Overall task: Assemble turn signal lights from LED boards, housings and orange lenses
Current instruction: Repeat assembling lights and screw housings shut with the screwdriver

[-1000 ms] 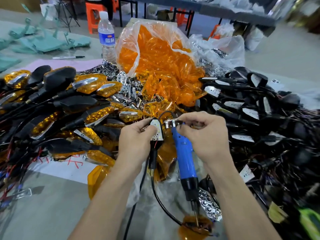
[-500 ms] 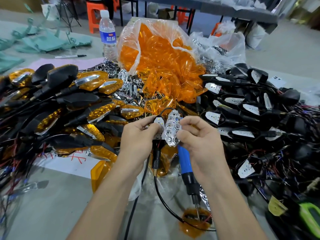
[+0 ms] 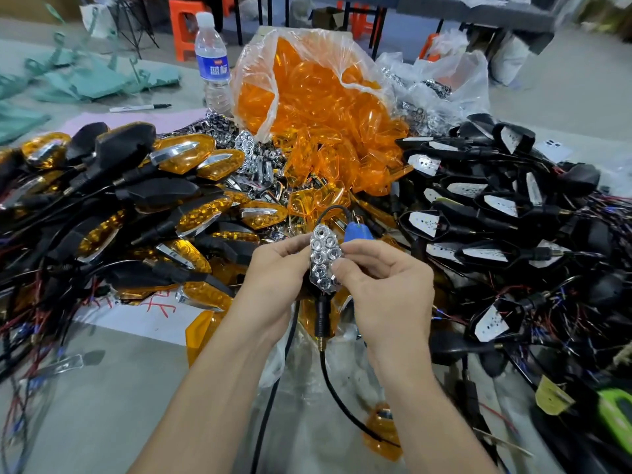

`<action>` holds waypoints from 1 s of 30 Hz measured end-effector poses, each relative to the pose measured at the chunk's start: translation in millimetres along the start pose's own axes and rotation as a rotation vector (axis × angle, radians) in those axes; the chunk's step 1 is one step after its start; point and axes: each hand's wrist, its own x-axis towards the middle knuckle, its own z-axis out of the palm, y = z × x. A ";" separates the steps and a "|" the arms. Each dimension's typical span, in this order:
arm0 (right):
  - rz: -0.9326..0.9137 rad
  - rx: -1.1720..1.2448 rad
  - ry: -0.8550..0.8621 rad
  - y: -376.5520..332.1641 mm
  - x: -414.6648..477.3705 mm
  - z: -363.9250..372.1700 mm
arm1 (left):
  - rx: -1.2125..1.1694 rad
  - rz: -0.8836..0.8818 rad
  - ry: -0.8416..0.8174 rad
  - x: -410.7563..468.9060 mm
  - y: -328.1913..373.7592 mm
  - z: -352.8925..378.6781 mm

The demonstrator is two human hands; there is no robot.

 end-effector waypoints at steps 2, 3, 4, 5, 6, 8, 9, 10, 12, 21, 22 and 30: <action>-0.015 -0.043 0.043 1.7 -3.5 1.8 | -0.018 -0.011 0.028 -0.9 -1.1 1.3; -0.011 -0.059 0.050 2.8 -4.1 1.7 | -0.021 -0.015 0.045 -1.4 -1.3 1.5; -0.003 -0.066 0.047 4.1 -4.7 1.1 | -0.012 -0.014 0.059 -1.5 -1.3 1.0; 0.010 -0.066 0.040 5.3 -5.0 0.7 | 0.004 -0.013 0.069 -1.5 -1.4 0.5; 0.030 -0.067 0.034 5.9 -5.4 -0.1 | 0.019 -0.013 0.074 -1.8 -1.6 -0.2; 0.059 -0.110 0.032 6.2 -5.8 -1.8 | 0.032 -0.022 0.080 -1.7 -3.1 -1.5; 0.063 -0.148 0.032 5.6 -6.5 -2.8 | 0.030 -0.035 0.088 -1.5 -4.4 -2.3; 0.061 -0.192 0.030 4.2 -7.0 -3.8 | 0.022 -0.052 0.095 -1.4 -5.4 -3.4; 0.045 -0.289 0.023 0.9 -7.2 -6.1 | 0.005 -0.092 0.090 -1.2 -8.6 -5.3; -0.027 -0.402 0.079 0.0 -10.2 -1.7 | -0.094 -0.076 -0.036 -8.2 -14.0 -3.7; -0.038 -0.392 0.095 0.8 -11.2 -1.4 | -0.094 -0.065 -0.046 -9.1 -15.1 -3.6; -0.159 -0.289 0.172 3.4 -19.5 4.4 | -0.253 0.023 -0.045 -13.0 -16.4 -1.1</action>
